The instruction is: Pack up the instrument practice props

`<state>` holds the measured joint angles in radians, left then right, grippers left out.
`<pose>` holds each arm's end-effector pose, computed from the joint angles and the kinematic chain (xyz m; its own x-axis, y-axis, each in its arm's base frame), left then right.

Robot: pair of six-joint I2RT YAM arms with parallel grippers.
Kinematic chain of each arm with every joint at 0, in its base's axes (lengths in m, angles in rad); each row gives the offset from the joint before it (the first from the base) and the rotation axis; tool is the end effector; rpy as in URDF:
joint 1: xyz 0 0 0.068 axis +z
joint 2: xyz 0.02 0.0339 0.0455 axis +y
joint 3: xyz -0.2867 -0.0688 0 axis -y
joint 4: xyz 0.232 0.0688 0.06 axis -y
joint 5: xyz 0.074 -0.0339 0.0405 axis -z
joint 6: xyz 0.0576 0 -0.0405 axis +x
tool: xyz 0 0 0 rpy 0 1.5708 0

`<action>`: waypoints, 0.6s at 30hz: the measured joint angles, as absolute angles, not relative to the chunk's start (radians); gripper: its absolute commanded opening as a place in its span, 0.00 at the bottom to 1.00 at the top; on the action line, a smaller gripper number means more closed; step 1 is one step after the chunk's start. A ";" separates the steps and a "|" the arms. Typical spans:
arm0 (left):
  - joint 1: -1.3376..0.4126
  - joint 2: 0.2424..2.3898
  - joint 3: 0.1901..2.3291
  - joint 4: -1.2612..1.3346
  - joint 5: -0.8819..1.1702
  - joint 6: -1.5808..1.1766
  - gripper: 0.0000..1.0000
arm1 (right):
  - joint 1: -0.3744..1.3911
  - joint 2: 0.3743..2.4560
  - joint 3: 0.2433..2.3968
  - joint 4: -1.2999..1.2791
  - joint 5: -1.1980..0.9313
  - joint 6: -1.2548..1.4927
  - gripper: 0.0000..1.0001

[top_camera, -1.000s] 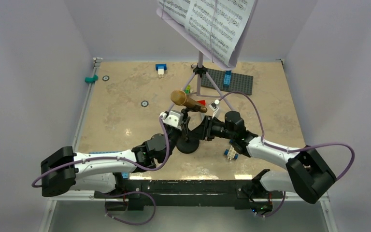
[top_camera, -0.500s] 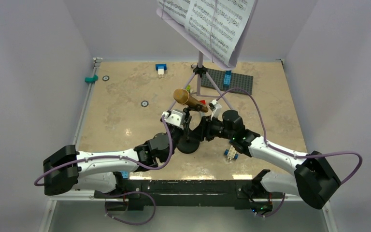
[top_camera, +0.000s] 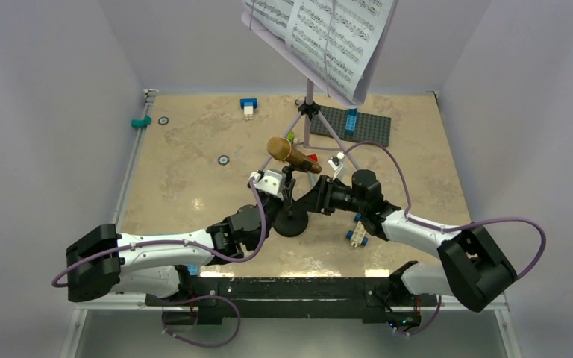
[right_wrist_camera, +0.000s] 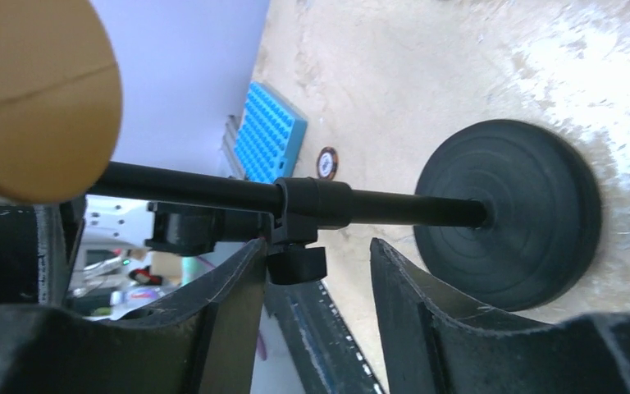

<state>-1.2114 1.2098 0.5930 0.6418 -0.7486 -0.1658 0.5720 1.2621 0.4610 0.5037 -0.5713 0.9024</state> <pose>0.1277 -0.2285 0.2994 -0.0650 -0.1707 -0.9832 0.4419 0.8785 -0.1818 0.1971 0.1640 0.2259 -0.8512 0.2372 -0.4682 -0.3582 0.3894 0.8486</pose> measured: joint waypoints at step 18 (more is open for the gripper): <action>-1.219 1.209 0.593 0.637 -0.759 -0.173 0.00 | 0.595 1.233 0.479 0.472 -0.577 0.832 0.00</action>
<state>-1.2186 1.2091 0.5930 0.6373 -0.7586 -0.1730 0.5949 1.2327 0.4789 0.4721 -0.5770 0.8318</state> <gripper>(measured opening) 0.190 0.084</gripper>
